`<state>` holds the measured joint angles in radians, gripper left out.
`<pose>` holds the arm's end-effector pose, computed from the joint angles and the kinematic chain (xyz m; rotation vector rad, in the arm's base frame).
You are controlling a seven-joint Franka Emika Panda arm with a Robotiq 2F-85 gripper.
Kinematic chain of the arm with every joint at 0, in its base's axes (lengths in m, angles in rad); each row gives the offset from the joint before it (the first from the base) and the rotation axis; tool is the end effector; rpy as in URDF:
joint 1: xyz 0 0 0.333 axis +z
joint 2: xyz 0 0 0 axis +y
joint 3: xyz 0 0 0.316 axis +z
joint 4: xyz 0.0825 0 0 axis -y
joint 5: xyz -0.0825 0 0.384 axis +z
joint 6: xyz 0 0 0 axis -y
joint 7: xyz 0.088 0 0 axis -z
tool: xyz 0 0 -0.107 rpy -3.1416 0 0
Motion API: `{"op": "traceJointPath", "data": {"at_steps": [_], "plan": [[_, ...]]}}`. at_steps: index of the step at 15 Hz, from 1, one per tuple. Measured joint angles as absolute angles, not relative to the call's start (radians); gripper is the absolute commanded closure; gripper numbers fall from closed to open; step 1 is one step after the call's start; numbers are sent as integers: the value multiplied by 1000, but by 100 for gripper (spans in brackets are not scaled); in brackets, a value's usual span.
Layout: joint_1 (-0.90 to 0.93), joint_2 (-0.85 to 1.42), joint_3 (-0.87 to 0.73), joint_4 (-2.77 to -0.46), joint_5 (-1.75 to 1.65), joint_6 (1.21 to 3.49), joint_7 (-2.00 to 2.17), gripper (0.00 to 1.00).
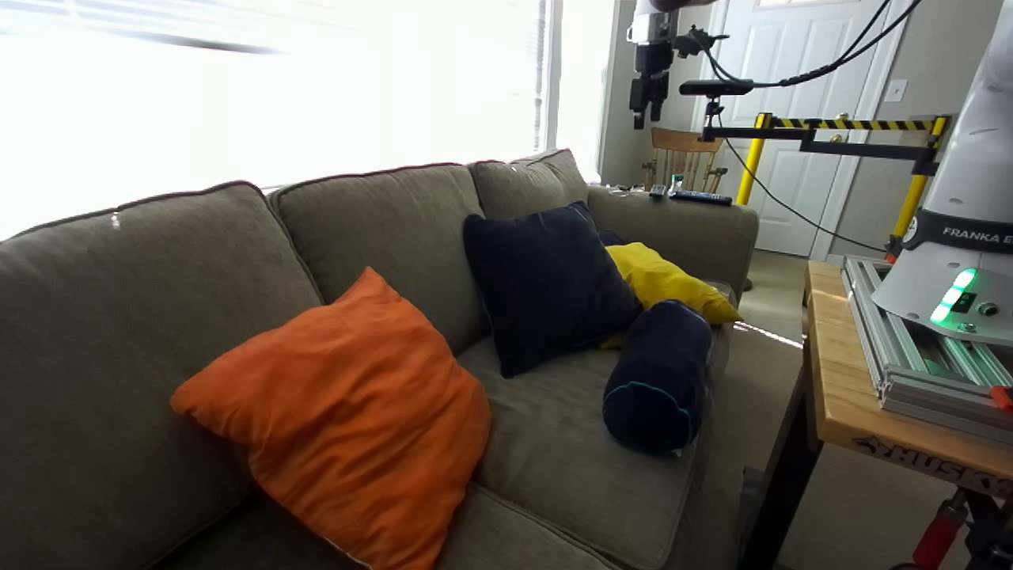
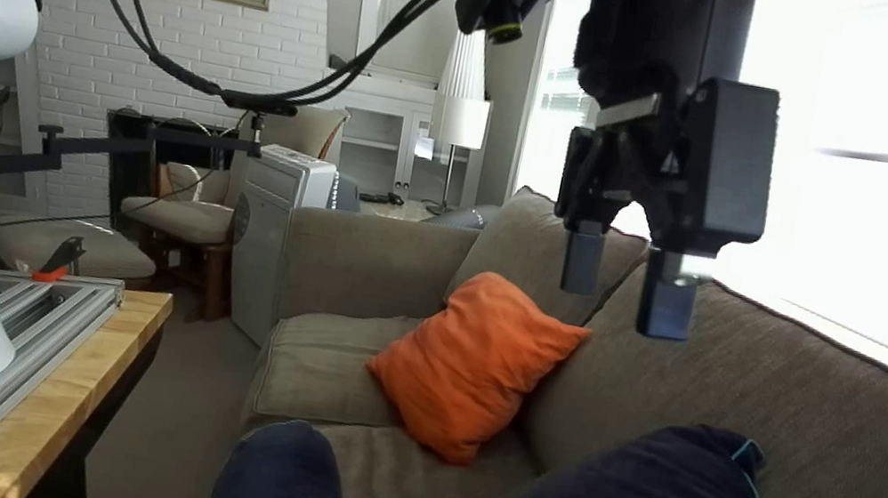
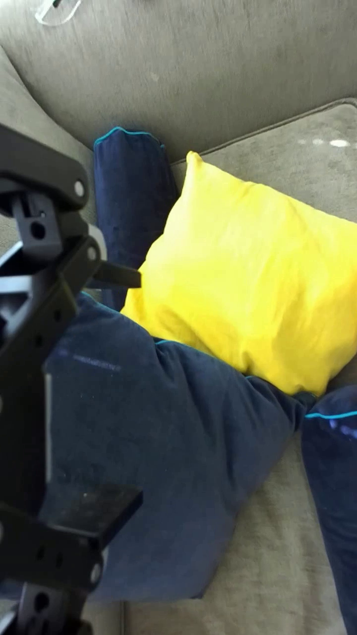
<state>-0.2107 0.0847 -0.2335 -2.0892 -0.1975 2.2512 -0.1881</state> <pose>0.5114 -0.2476 0.3930 2.9413 -0.2004 0.0282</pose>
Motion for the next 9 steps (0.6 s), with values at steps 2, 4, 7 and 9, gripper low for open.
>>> {"op": "traceJointPath", "data": {"at_steps": [2, 4, 7, 9], "plan": [[-234, 119, -238, -2077, -181, 2324, -216, 0], [-243, 149, -236, -2065, -152, 2391, -253, 0], [-250, 188, -213, -2055, -43, 2474, -357, 0], [-268, 209, -170, -2048, 104, 2502, -485, 0]]}}
